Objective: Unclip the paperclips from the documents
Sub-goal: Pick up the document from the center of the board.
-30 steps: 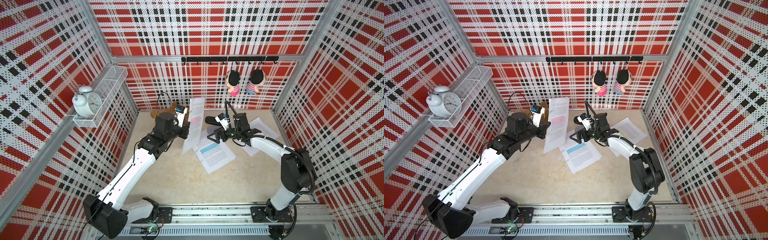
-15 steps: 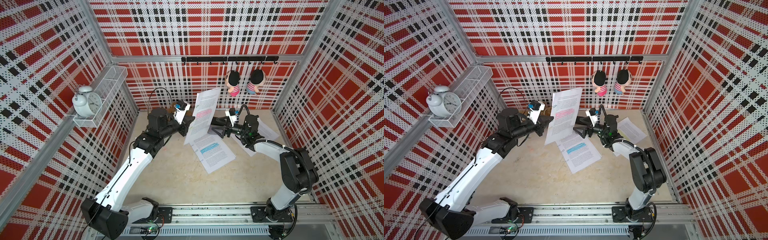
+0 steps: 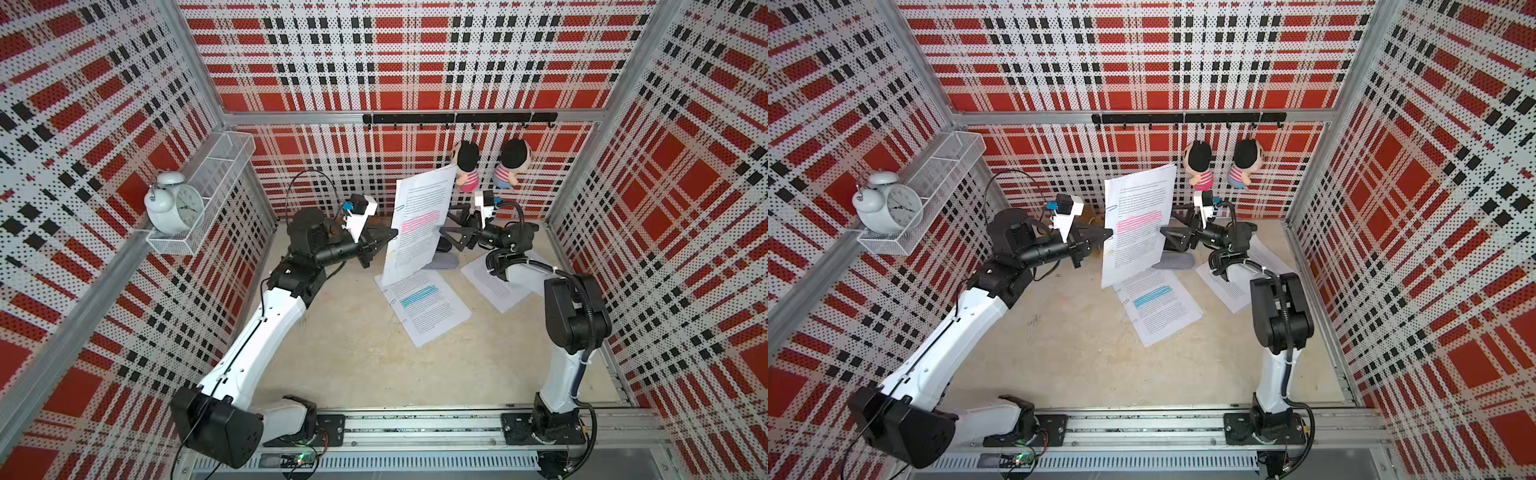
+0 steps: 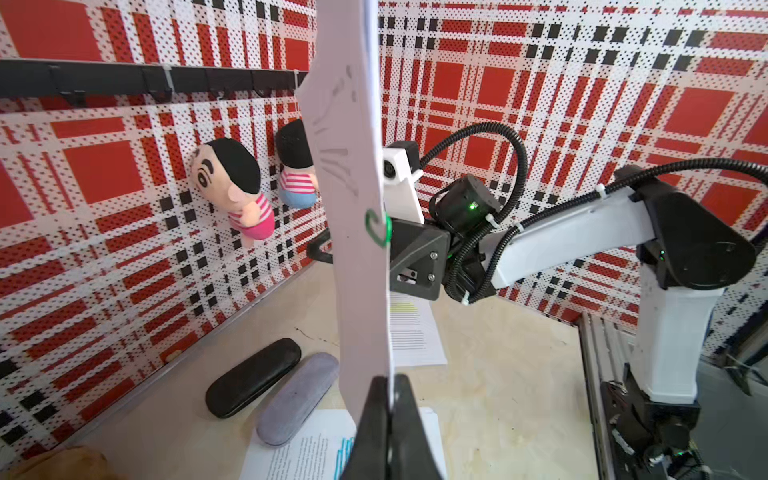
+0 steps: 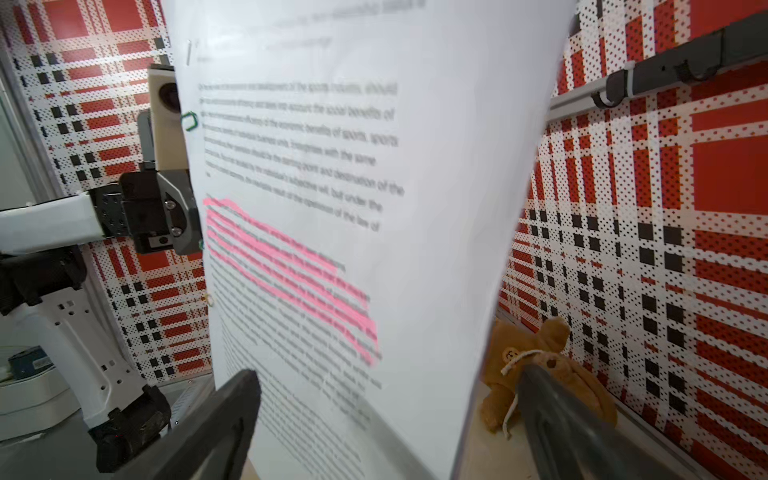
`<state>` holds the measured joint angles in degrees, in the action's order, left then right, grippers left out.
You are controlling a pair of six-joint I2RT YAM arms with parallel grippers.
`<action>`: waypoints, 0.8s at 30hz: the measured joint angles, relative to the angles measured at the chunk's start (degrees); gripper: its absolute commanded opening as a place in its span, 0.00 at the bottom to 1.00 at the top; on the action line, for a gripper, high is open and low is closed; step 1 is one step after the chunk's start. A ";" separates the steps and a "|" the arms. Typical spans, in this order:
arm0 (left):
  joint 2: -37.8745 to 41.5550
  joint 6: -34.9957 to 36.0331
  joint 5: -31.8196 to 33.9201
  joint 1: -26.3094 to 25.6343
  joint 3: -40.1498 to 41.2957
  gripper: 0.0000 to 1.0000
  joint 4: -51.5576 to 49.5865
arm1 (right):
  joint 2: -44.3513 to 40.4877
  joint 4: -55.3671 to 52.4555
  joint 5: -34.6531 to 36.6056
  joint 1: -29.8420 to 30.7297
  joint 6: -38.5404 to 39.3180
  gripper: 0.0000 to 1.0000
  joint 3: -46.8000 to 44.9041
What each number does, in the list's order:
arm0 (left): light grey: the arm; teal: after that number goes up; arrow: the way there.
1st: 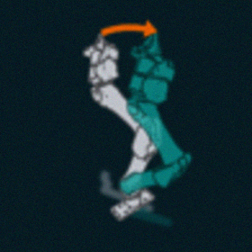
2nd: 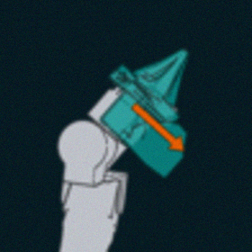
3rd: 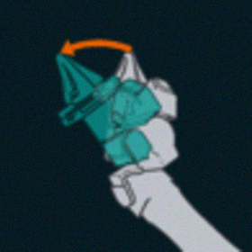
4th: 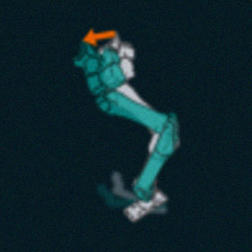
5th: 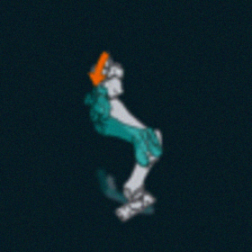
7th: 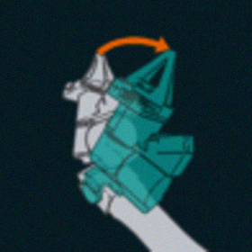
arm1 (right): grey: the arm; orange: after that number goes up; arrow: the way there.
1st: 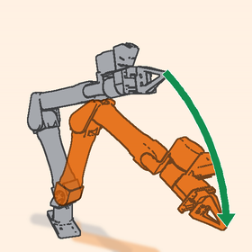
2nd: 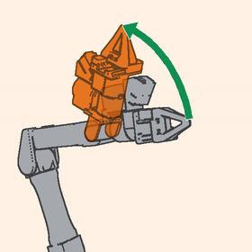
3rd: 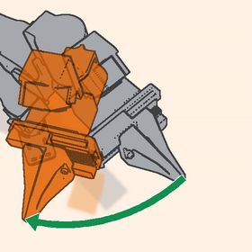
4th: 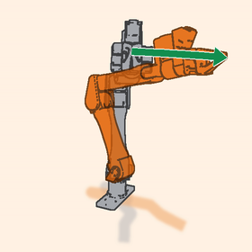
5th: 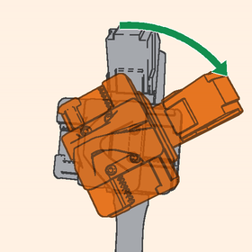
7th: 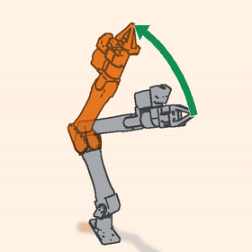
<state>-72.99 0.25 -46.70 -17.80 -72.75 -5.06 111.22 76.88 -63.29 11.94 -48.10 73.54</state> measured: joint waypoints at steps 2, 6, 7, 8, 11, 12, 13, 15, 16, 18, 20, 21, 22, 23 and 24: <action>-0.70 -0.22 -1.07 0.00 0.00 0.00 0.66 | 0.00 1.73 -0.48 0.31 -1.79 1.00 0.17; -1.90 -0.50 -2.56 0.00 0.00 0.00 1.75 | 0.00 3.45 -1.31 1.01 -4.09 0.99 -0.04; -2.12 -0.52 -2.78 0.00 0.00 0.00 1.92 | 0.00 3.80 -1.46 1.07 -4.66 0.98 -0.07; -2.38 -0.59 -2.97 0.00 0.00 0.00 2.08 | 0.00 4.42 -1.68 1.07 -5.51 0.95 -0.09; -2.82 -0.66 -3.39 0.22 0.09 0.00 2.25 | 0.00 6.51 -2.32 1.07 -7.91 0.87 -0.11; -2.86 -0.66 -3.45 0.42 0.20 0.00 2.38 | 0.00 7.17 -2.38 1.05 -8.74 0.85 -0.13; -2.89 -0.68 -3.45 0.66 0.44 0.00 2.67 | 0.00 7.56 -2.40 1.01 -9.20 0.81 -0.22; -2.89 -0.96 -3.30 1.49 1.16 0.00 3.61 | -0.09 8.24 -2.54 0.79 -10.34 0.77 -0.68; -2.89 -1.20 -3.08 1.95 1.64 0.00 4.17 | -0.13 8.31 -2.56 0.66 -10.56 0.76 -0.94; -2.86 -1.73 -2.54 2.58 2.80 0.00 5.14 | -0.39 8.15 -2.62 0.35 -10.86 0.70 -1.51; -2.86 -2.25 -2.08 2.95 3.74 0.00 5.79 | -0.83 7.61 -2.62 0.09 -10.82 0.62 -2.03; -2.86 -2.51 -1.88 3.02 4.11 0.00 6.10 | -1.11 7.21 -2.62 -0.07 -10.69 0.57 -2.27; -2.89 -2.73 -1.81 3.06 4.39 0.00 6.38 | -1.33 6.84 -2.64 -0.13 -10.49 0.52 -2.38; -2.89 -2.95 -1.73 3.04 4.57 0.00 6.69 | -1.57 6.47 -2.67 -0.13 -10.54 0.47 -2.38; -2.86 -3.06 -1.62 3.04 4.70 0.00 7.02 | -1.75 6.19 -2.73 -0.13 -10.60 0.44 -2.36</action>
<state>-75.85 -2.81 -48.31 -14.76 -68.05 1.96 109.47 83.07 -66.02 11.81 -58.70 71.18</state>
